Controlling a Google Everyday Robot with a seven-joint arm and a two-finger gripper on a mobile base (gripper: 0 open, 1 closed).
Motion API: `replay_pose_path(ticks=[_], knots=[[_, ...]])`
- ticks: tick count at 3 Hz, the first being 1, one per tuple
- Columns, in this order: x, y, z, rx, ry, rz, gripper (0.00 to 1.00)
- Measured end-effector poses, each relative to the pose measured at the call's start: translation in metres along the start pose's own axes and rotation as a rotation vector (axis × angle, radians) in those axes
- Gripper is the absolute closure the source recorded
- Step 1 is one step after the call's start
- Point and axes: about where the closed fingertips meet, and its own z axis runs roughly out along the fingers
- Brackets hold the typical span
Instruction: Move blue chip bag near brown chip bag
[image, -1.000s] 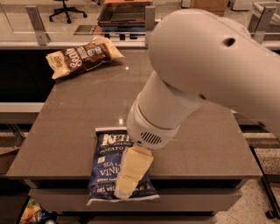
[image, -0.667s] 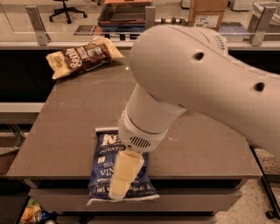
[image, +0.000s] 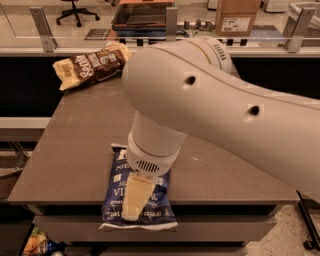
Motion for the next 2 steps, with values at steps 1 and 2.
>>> replay_pose_path(ticks=[1,2], knots=[[-0.0005,0.0005,-0.0012,0.004,0.001,-0.001,0.41],[-0.0011,0.0012,-0.0026,0.008,0.000,-0.003,0.64]])
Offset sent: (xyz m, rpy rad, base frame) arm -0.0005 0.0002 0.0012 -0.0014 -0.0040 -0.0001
